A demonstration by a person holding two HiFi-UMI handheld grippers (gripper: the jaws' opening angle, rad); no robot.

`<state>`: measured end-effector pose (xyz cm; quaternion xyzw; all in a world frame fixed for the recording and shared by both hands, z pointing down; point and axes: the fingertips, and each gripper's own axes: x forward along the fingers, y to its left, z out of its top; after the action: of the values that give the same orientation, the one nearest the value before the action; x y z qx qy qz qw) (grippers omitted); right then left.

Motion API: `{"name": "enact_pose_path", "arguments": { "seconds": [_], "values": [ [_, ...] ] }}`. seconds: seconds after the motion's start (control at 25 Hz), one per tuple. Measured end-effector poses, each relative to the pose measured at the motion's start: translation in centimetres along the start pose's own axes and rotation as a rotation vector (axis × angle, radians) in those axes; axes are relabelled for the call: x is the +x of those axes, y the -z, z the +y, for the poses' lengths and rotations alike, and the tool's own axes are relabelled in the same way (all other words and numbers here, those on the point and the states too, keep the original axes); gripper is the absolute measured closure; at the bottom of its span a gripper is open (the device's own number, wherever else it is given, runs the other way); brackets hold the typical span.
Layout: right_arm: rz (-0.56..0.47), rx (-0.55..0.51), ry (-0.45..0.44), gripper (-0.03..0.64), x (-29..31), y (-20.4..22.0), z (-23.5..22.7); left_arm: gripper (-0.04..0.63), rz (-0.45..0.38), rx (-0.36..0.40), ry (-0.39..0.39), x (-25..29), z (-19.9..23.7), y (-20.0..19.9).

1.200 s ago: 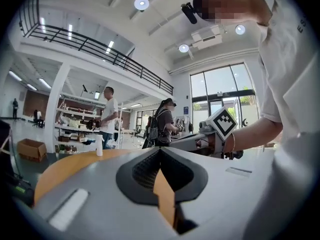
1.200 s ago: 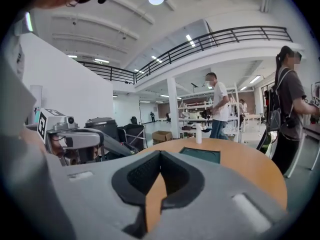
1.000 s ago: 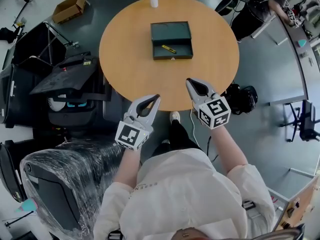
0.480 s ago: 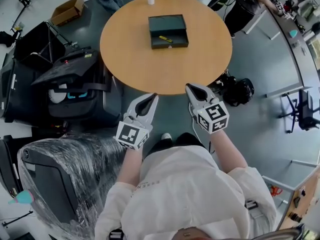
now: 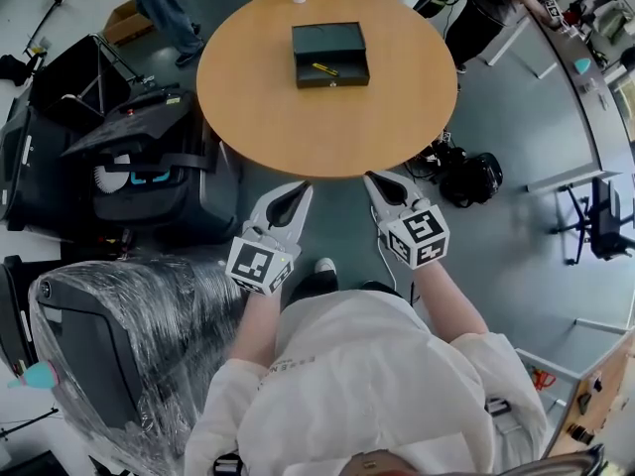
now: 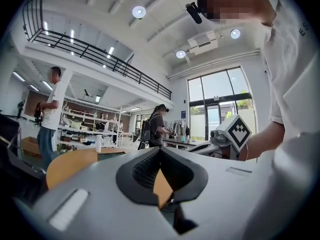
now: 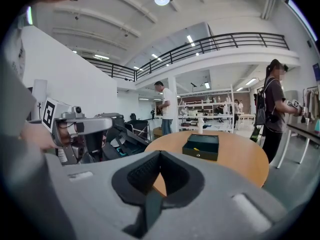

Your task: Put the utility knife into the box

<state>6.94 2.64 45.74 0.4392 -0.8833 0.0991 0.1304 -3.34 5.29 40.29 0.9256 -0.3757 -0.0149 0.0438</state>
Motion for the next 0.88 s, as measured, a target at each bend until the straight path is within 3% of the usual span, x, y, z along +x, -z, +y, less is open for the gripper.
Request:
{"name": "enact_pose_path", "arguments": {
  "seconds": [0.32,0.88],
  "values": [
    [-0.059,-0.036,-0.029,0.625,-1.1,-1.2,-0.1,0.578,-0.003,0.009,-0.008,0.7,-0.9,-0.3],
    [-0.045,-0.052,-0.025,0.624,-1.6,-1.3,-1.7,0.578,-0.011,-0.018,-0.016,2.3,-1.1,-0.2]
  ]
}}
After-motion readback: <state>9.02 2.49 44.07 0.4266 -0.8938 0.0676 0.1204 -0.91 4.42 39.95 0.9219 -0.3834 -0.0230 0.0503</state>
